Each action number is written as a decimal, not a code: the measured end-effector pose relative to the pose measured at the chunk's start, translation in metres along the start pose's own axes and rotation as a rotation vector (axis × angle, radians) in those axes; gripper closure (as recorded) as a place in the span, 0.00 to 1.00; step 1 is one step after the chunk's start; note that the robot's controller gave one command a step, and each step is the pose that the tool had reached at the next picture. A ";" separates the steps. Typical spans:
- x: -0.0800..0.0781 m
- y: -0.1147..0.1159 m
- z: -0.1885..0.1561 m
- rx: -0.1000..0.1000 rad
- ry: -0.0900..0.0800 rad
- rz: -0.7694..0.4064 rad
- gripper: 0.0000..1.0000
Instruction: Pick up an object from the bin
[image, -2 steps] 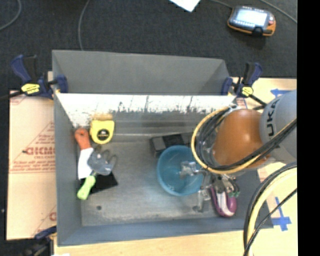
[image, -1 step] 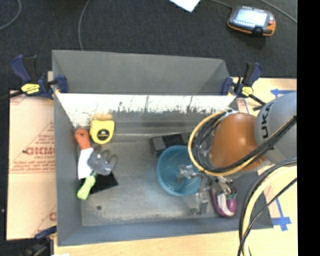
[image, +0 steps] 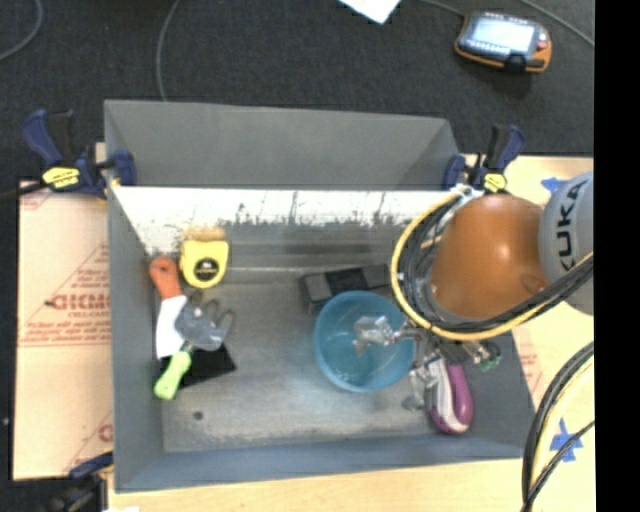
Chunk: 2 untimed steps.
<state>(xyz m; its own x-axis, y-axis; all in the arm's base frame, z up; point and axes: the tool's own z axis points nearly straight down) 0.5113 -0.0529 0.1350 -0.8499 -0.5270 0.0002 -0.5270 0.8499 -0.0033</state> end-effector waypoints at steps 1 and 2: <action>0.019 -0.003 -0.049 -0.001 0.001 0.328 0.00; 0.037 0.011 -0.010 -0.003 -0.002 0.353 0.00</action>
Offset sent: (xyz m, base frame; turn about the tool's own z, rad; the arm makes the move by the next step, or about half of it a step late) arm -0.0374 -0.0097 0.0103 0.3549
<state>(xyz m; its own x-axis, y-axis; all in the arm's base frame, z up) 0.4738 -0.0627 0.1448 -0.9797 -0.2002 -0.0019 -0.2002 0.9798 0.0004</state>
